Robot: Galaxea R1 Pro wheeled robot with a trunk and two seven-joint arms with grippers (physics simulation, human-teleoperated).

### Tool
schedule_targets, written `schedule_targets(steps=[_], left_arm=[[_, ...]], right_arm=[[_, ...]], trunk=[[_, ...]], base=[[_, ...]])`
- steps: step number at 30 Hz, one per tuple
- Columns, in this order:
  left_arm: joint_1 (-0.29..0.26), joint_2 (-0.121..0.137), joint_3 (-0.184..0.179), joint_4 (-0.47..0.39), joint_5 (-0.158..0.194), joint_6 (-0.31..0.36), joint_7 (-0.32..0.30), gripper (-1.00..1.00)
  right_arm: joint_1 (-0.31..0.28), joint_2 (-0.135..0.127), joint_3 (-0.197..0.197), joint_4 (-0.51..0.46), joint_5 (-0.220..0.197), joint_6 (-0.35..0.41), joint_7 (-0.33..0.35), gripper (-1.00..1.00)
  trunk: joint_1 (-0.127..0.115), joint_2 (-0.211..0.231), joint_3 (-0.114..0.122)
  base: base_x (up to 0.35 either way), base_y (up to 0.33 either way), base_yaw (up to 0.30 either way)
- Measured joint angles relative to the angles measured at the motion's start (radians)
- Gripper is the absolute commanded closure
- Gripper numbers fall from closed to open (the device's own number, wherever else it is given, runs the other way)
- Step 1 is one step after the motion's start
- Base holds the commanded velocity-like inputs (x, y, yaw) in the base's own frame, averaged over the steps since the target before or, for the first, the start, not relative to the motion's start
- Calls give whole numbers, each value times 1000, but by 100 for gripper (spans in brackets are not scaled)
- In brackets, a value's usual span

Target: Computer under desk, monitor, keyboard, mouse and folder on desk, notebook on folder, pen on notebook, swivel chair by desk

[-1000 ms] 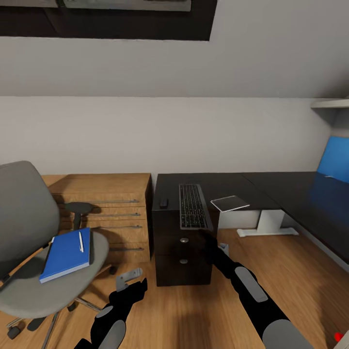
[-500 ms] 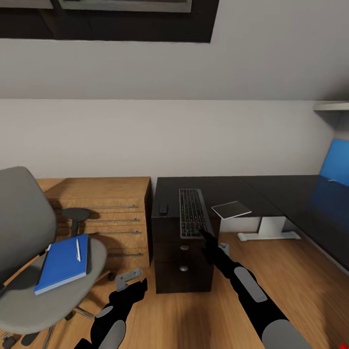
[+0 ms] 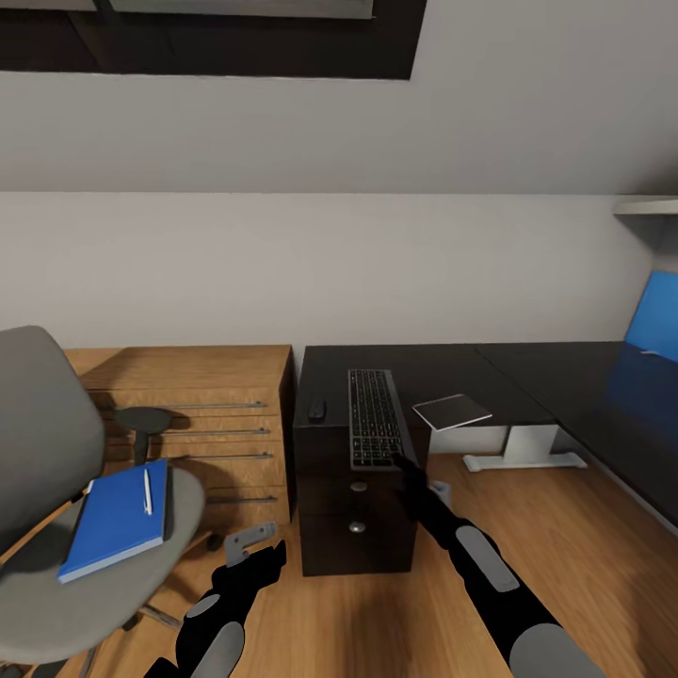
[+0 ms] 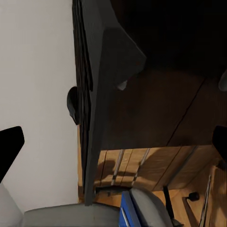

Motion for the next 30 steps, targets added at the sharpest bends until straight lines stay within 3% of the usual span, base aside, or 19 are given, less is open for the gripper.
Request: schedule_targets(steps=[30], left_arm=[[0,0,0,0,2,-1,0,-100]], right_arm=[[0,0,0,6,0,-29,-1,-100]], trunk=[[0,0,0]], base=[[46,30,0]])
